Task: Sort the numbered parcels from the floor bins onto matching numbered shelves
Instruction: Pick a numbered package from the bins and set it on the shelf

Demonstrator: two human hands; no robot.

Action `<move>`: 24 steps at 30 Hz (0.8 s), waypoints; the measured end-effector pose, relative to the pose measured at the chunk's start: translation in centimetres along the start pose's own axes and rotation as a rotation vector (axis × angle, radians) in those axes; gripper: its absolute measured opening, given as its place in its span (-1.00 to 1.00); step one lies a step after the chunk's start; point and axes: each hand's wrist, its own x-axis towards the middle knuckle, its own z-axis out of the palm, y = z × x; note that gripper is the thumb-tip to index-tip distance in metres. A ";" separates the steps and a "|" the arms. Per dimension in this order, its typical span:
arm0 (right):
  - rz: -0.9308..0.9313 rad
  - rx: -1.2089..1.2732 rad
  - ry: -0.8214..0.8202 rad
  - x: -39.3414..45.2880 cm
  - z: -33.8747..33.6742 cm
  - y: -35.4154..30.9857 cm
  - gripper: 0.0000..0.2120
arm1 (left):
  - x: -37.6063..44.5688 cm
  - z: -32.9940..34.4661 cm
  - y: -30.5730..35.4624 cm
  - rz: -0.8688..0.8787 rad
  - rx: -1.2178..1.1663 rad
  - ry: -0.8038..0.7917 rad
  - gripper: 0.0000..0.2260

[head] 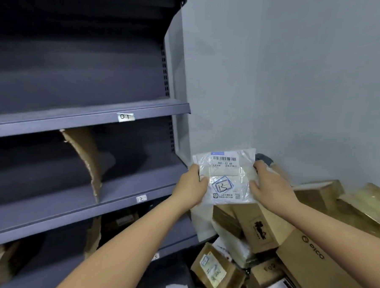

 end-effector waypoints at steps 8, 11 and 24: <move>-0.216 0.109 -0.094 -0.5 2.6 -10.1 -0.73 | -7.2 -8.5 -5.8 -0.154 -0.016 0.181 -0.83; -0.295 0.098 -0.123 -1.3 3.8 -14.0 -0.72 | -9.6 -11.6 -8.1 -0.202 0.032 0.233 -0.84; -0.440 0.039 -0.179 -6.4 8.6 -27.4 -0.72 | -18.9 -20.6 -17.4 -0.327 0.008 0.312 -0.85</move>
